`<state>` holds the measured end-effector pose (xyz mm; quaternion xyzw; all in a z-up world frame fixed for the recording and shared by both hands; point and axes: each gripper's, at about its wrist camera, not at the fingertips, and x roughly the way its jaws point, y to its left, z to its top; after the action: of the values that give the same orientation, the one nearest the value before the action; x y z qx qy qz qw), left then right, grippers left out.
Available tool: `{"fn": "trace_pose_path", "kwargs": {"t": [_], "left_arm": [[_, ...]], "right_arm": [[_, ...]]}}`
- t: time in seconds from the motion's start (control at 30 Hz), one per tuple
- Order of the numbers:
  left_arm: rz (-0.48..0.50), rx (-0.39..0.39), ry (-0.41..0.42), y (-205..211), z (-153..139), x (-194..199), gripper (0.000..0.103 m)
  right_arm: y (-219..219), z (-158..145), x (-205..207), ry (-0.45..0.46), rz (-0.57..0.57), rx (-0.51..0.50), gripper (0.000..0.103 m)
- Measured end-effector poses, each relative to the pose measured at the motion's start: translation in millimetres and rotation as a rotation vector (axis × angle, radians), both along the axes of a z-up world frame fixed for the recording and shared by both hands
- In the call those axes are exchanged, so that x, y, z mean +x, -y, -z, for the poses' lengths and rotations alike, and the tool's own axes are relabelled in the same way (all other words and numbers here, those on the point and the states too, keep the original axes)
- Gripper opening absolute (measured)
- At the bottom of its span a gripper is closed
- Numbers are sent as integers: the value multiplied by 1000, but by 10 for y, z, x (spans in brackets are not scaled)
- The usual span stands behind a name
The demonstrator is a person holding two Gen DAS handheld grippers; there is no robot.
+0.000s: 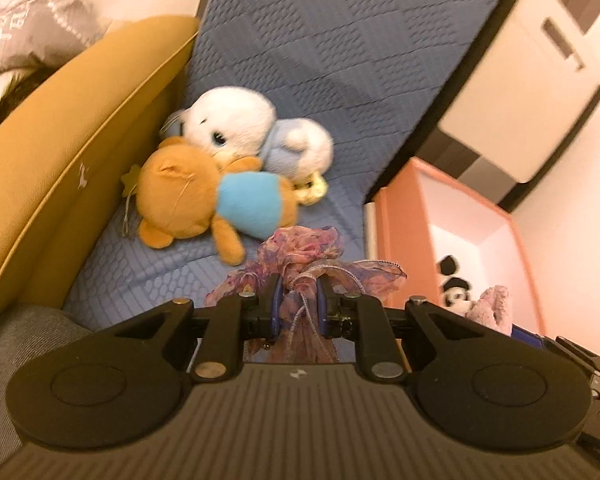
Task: Organize objects
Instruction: 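Carry the ribbon bow with the left tool while the right tool carries the clip toward the box, then lower the ribbon bow into the box with the left tool while the right tool lowers the clip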
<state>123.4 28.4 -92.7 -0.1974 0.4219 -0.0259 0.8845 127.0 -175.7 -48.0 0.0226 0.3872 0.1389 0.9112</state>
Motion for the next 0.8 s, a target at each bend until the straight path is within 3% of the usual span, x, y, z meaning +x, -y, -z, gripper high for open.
{"fn": "trace_pose_path", "kwargs": {"t": [0.33,0.8], "left_arm": [[63,-23,85,223,-477,-306,20],[164,-53,131,869,-718,-370,21]], "right_arm": [[209,-455,-340,67,9,36,64],[819,-600,-595,99,102,48,64]]}}
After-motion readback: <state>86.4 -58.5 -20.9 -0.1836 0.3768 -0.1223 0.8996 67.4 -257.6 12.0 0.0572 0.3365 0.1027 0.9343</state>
